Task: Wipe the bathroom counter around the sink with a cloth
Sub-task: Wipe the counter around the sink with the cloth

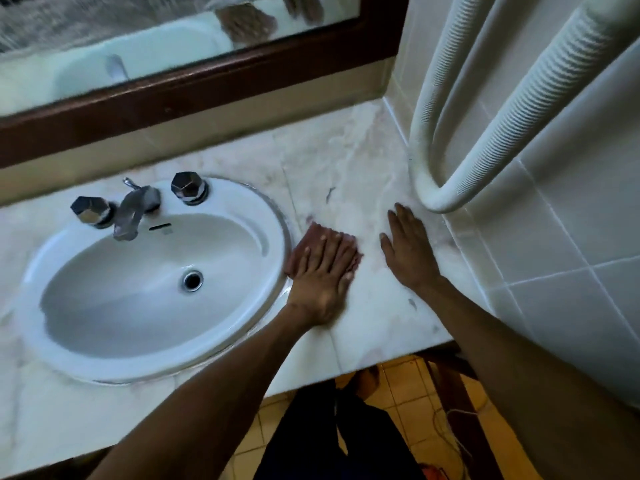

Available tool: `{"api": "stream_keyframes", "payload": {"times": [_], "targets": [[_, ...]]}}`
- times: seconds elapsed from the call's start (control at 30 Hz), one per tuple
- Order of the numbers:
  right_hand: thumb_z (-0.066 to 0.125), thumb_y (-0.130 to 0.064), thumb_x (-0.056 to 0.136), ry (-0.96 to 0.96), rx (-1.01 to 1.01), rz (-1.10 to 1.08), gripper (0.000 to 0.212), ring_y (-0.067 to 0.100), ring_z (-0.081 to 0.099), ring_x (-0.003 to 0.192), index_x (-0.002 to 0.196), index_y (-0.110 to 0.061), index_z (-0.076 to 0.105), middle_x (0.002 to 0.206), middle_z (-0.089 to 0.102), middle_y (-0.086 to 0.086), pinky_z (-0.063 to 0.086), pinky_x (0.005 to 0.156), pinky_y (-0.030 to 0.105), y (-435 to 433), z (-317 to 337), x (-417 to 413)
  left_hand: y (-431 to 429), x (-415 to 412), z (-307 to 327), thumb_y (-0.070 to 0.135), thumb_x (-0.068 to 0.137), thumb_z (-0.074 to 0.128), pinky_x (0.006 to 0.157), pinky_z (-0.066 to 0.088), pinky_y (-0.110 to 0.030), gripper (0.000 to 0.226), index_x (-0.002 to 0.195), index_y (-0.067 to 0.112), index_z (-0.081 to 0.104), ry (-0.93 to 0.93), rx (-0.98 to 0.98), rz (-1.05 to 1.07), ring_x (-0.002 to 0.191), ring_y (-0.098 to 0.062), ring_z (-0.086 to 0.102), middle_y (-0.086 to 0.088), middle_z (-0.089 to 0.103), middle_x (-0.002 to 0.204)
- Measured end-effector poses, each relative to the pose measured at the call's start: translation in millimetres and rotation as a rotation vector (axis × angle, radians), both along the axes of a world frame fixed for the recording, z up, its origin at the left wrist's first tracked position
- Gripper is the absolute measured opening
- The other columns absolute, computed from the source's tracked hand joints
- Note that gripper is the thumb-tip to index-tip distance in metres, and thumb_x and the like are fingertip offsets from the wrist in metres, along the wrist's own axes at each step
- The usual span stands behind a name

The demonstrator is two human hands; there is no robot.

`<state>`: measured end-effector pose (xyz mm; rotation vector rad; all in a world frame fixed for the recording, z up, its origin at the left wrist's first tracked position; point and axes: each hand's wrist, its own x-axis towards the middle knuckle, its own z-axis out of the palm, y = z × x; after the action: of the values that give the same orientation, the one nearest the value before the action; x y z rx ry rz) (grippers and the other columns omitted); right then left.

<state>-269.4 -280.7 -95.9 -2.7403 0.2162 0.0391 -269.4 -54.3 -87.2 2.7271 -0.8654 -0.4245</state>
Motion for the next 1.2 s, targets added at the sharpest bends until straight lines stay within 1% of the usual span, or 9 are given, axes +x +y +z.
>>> {"api": "stream_keyframes", "payload": {"times": [0.23, 0.4, 0.53, 0.63, 0.73, 0.83, 1.0, 1.07, 1.2], "targets": [[0.038, -0.028, 0.104, -0.003, -0.045, 0.014, 0.053, 0.032, 0.02, 0.151, 0.151, -0.006, 0.035, 0.162, 0.027, 0.012, 0.016, 0.122, 0.049, 15.6, 1.6, 62.1, -12.4, 65.0, 0.0, 0.047, 0.107, 0.019, 0.126, -0.006, -0.044, 0.059, 0.162, 0.034, 0.004, 0.003, 0.007, 0.075, 0.157, -0.02, -0.014, 0.007, -0.007, 0.171], [0.024, -0.04, 0.1, -0.011, -0.075, 0.02, 0.062, 0.031, 0.022, 0.151, 0.152, -0.009, 0.034, 0.162, 0.027, 0.012, 0.016, 0.121, 0.05, 14.1, -3.2, 90.0, -18.1, 151.3, 1.4, 0.046, 0.108, 0.017, 0.126, -0.006, -0.049, 0.058, 0.162, 0.033, -0.001, 0.058, 0.04, 0.139, 0.156, -0.022, -0.017, 0.005, -0.013, 0.17], [0.025, -0.045, 0.1, -0.004, -0.112, 0.012, 0.064, 0.03, 0.015, 0.153, 0.155, -0.013, 0.026, 0.165, 0.019, 0.01, 0.01, 0.122, 0.054, 17.0, -7.9, 121.1, 5.7, 207.5, 10.3, 0.049, 0.107, 0.015, 0.126, -0.006, -0.049, 0.059, 0.16, 0.034, -0.008, 0.077, 0.119, 0.099, 0.156, -0.023, -0.018, 0.006, -0.017, 0.169], [0.025, -0.048, 0.1, 0.032, -0.103, -0.024, 0.065, 0.028, 0.008, 0.154, 0.157, -0.018, 0.019, 0.166, 0.012, 0.007, 0.005, 0.122, 0.054, 22.1, -7.3, 146.6, 38.7, 240.8, 9.7, 0.057, 0.102, 0.005, 0.126, -0.001, -0.051, 0.063, 0.16, 0.036, -0.009, 0.061, 0.166, 0.091, 0.156, -0.024, -0.015, 0.008, -0.015, 0.169], [0.028, -0.047, 0.101, -0.009, -0.134, -0.093, 0.063, 0.027, 0.011, 0.154, 0.157, -0.018, 0.023, 0.166, 0.016, 0.007, 0.007, 0.122, 0.056, 26.7, -12.2, 156.9, 72.8, 272.4, 1.8, 0.064, 0.089, -0.01, 0.125, 0.002, -0.054, 0.074, 0.159, 0.038, -0.01, 0.03, 0.183, 0.147, 0.157, -0.025, -0.012, 0.009, -0.015, 0.169], [0.031, -0.047, 0.102, -0.103, -0.171, -0.139, 0.06, 0.025, 0.016, 0.153, 0.155, -0.019, 0.029, 0.165, 0.022, 0.005, 0.012, 0.122, 0.054, 31.9, -17.9, 152.9, 82.0, 289.2, -0.8, 0.059, 0.1, 0.003, 0.125, -0.001, -0.053, 0.064, 0.159, 0.039, -0.009, 0.06, 0.16, 0.256, 0.157, -0.027, -0.01, 0.007, -0.014, 0.17], [0.037, -0.047, 0.101, -0.168, -0.162, -0.18, 0.056, 0.019, 0.019, 0.152, 0.152, -0.022, 0.036, 0.164, 0.026, 0.001, 0.015, 0.122, 0.049, 31.7, -16.7, 152.8, 44.1, 293.8, -3.6, 0.05, 0.106, 0.015, 0.124, -0.003, -0.056, 0.062, 0.162, 0.028, 0.006, 0.001, 0.081, 0.44, 0.156, -0.037, -0.005, -0.009, 0.002, 0.171], [0.038, -0.045, 0.101, -0.178, -0.156, -0.19, 0.055, 0.018, 0.021, 0.152, 0.151, -0.022, 0.038, 0.163, 0.028, 0.0, 0.016, 0.122, 0.049, 33.5, -17.0, 154.1, 21.1, 292.5, -7.8, 0.049, 0.106, 0.015, 0.124, -0.003, -0.056, 0.061, 0.162, 0.028, 0.007, -0.031, 0.05, 0.378, 0.156, -0.037, -0.004, -0.008, 0.003, 0.171], [0.043, -0.041, 0.101, -0.233, -0.14, -0.198, 0.052, 0.019, 0.024, 0.151, 0.149, -0.021, 0.042, 0.161, 0.032, 0.002, 0.016, 0.123, 0.047, 32.9, -16.6, 155.3, -43.8, 294.0, -6.4, 0.047, 0.107, 0.013, 0.124, -0.007, -0.051, 0.059, 0.162, 0.028, 0.007, -0.06, -0.001, 0.062, 0.157, -0.032, -0.007, -0.003, -0.001, 0.171]]}}
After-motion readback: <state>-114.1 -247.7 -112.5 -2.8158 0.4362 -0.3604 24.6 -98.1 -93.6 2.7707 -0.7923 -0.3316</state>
